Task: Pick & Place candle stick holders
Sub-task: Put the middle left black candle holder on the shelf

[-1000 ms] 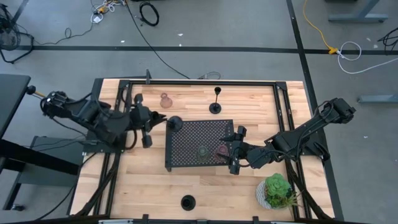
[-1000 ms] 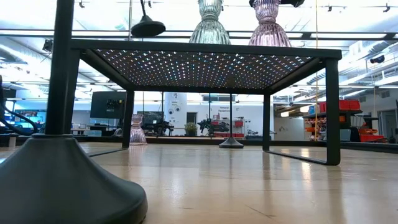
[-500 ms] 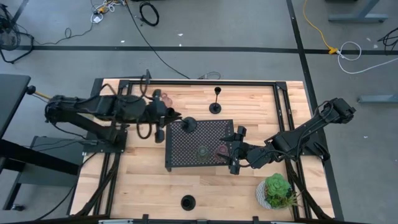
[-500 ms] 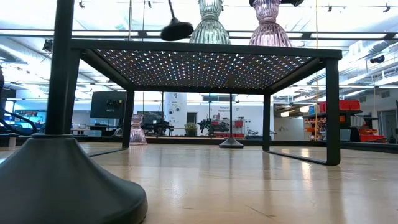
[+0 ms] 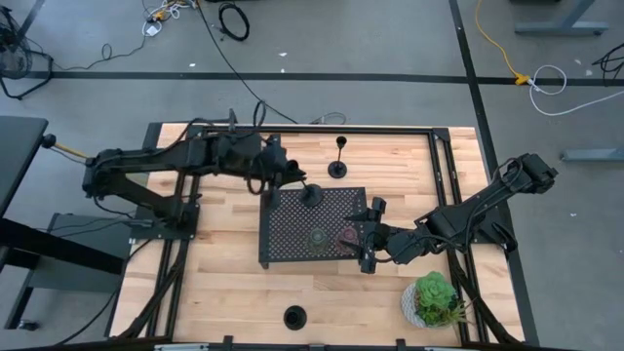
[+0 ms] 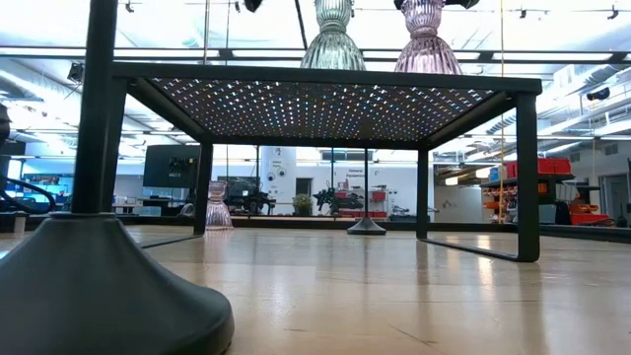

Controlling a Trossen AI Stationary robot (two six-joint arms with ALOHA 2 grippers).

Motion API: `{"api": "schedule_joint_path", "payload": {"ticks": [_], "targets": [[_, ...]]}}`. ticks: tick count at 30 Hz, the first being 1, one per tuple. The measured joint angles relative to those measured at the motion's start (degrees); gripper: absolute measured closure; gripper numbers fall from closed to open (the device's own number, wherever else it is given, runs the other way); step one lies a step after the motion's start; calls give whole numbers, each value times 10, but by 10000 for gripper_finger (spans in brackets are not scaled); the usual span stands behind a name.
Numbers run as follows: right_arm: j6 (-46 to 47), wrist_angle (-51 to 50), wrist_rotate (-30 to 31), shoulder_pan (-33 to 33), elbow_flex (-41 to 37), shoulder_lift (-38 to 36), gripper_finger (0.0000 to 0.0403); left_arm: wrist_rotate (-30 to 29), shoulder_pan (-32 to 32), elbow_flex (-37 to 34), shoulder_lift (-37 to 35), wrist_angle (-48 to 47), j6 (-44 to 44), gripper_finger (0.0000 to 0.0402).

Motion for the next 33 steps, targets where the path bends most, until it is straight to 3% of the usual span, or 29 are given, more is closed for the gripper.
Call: {"api": "schedule_joint_path", "payload": {"ticks": [14, 23, 33], "targets": [[-15, 0, 0, 0, 0, 0, 126, 119, 68, 0, 63, 12, -19, 376], [-15, -1, 0, 0, 0, 0, 126, 155, 67, 0, 75, 15, -38, 374], [-16, -1, 0, 0, 0, 0, 126, 141, 70, 0, 84, 20, -31, 368]]}}
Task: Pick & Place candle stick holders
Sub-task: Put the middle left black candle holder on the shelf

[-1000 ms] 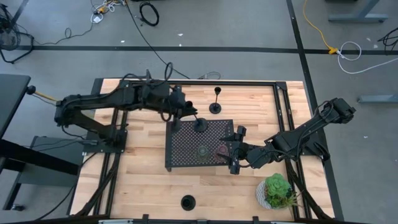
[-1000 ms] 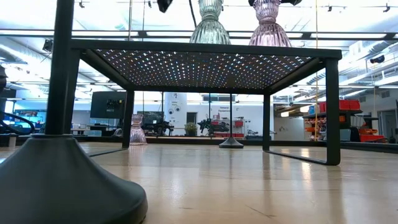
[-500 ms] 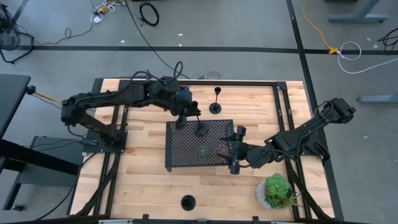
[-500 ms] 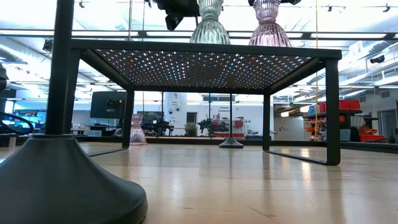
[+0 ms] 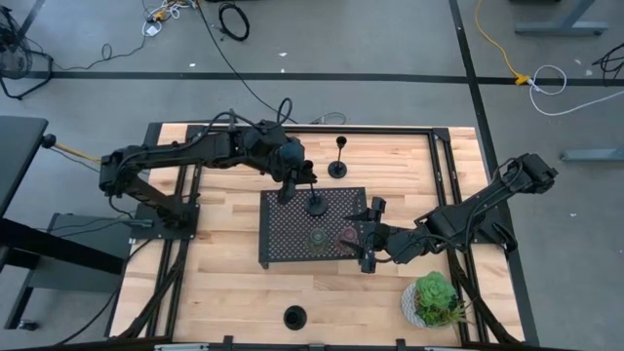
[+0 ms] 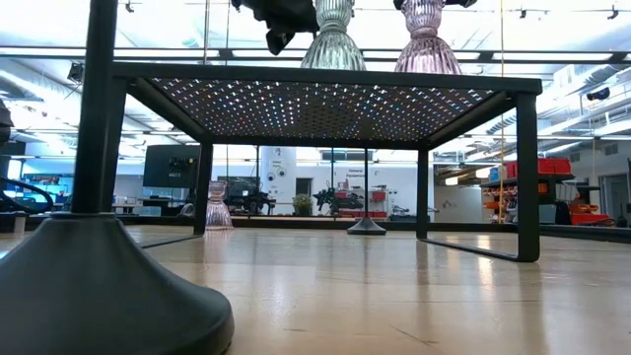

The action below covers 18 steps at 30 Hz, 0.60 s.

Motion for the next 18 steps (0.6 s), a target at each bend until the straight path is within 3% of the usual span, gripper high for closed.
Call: {"api": "schedule_joint_path", "payload": {"ticks": [5, 12, 18], "targets": [[0, 0, 0, 0, 0, 0, 126, 0, 0, 0, 1, 1, 1, 375], [1, -1, 0, 0, 0, 0, 126, -6, 0, 0, 1, -4, 0, 334], [1, -1, 0, 0, 0, 0, 126, -13, 0, 0, 1, -3, 1, 328]]}}
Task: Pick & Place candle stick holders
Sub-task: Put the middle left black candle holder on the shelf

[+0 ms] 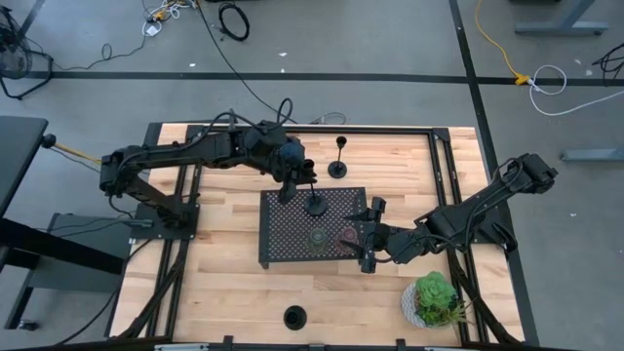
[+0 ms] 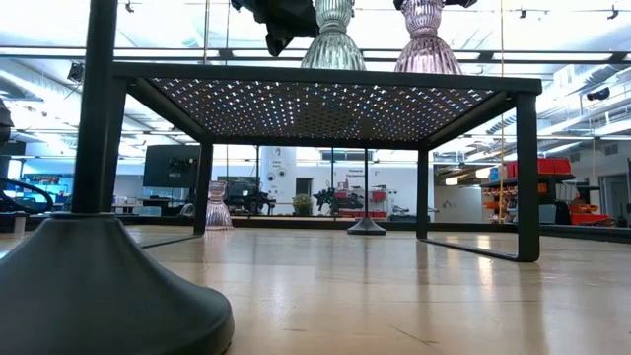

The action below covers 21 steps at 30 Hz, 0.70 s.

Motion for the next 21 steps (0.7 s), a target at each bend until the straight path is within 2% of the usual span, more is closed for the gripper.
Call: {"api": "schedule_joint_path", "payload": {"ticks": [21], "targets": [[-4, 0, 0, -1, 0, 0, 126, 6, -12, 0, 0, 12, 13, 326]]}}
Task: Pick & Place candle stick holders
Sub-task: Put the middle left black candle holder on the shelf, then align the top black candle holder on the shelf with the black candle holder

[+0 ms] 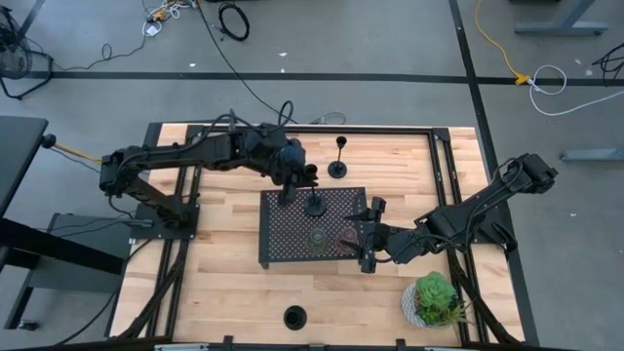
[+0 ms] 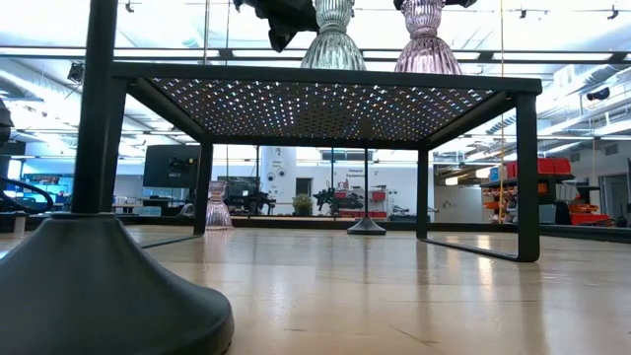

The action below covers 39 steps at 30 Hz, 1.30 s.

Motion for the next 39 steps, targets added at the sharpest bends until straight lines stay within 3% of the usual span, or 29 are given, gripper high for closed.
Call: {"api": "schedule_joint_path", "payload": {"ticks": [5, 15, 20, 28, 39], "targets": [[0, 0, 0, 0, 0, 0, 126, -1, -7, 0, 0, 2, 2, 309], [-6, 0, 0, 0, 0, 0, 126, -10, -9, 0, 0, 3, 2, 205], [-11, 0, 0, 0, 0, 0, 126, 13, -9, 0, 0, 7, 3, 173], [-11, 0, -5, 0, 0, 0, 126, 20, -9, 0, -15, 6, 3, 161], [-38, 24, 66, 0, 0, 0, 126, 3, -7, 0, -116, -73, 28, 161]]}}
